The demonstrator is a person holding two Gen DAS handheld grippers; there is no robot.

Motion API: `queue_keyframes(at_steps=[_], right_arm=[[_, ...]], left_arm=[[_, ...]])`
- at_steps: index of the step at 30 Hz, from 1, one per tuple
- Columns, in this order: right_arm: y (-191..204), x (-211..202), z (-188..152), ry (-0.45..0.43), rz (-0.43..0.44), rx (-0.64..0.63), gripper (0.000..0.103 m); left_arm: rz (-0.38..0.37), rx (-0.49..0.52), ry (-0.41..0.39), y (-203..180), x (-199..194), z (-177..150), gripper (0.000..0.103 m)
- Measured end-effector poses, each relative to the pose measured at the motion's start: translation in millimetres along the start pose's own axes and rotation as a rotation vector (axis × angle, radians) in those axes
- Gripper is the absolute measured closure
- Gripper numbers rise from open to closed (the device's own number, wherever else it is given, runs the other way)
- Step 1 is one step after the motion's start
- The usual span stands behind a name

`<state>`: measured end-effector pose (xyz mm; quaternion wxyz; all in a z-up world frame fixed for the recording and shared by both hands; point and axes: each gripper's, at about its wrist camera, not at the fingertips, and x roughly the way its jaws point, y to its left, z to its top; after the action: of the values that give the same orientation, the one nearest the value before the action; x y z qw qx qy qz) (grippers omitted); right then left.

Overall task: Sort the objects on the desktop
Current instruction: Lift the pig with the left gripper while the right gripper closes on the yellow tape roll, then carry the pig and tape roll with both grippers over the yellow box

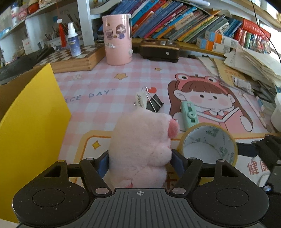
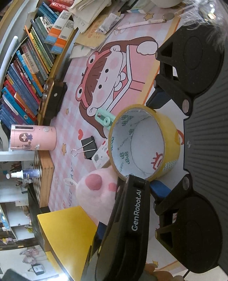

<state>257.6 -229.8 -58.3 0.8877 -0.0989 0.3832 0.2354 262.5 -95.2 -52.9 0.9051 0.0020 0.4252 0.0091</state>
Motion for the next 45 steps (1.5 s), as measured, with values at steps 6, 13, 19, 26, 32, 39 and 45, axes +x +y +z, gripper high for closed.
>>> queue_keyframes(at_steps=[6,13,19,26,32,39,45], right_arm=[[-11.4,-14.7,-5.6,-0.019,-0.018,0.027,0.017],[-23.7,-42.3,-3.4,-0.081,-0.044,0.11,0.017],[-21.2,-67.4,-2.7,-0.123,-0.059,0.195,0.017],[5.2,-93.2,-9.3,-0.166,-0.087,0.201,0.017],[32.7,-108.1,-18.5,-0.168,-0.107,0.186,0.017],[72.3,-126.7,-29.0,-0.174,-0.129,0.164,0.017],[111.5,-139.4,-41.2,-0.154,-0.138,0.152,0.017]], left_arm=[[-0.015,-0.074,-0.035,4.6,-11.6,-3.1,0.045],[-0.057,-0.121,-0.136,10.8,-51.6,1.1,0.045],[-0.097,-0.139,-0.212,17.5,-84.2,-1.6,0.045],[-0.124,-0.13,-0.263,31.8,-116.7,-17.7,0.045],[-0.149,-0.131,-0.278,48.9,-135.3,-37.1,0.045],[-0.183,-0.124,-0.287,69.4,-153.4,-60.7,0.045],[-0.185,-0.125,-0.271,95.0,-169.5,-88.2,0.045]])
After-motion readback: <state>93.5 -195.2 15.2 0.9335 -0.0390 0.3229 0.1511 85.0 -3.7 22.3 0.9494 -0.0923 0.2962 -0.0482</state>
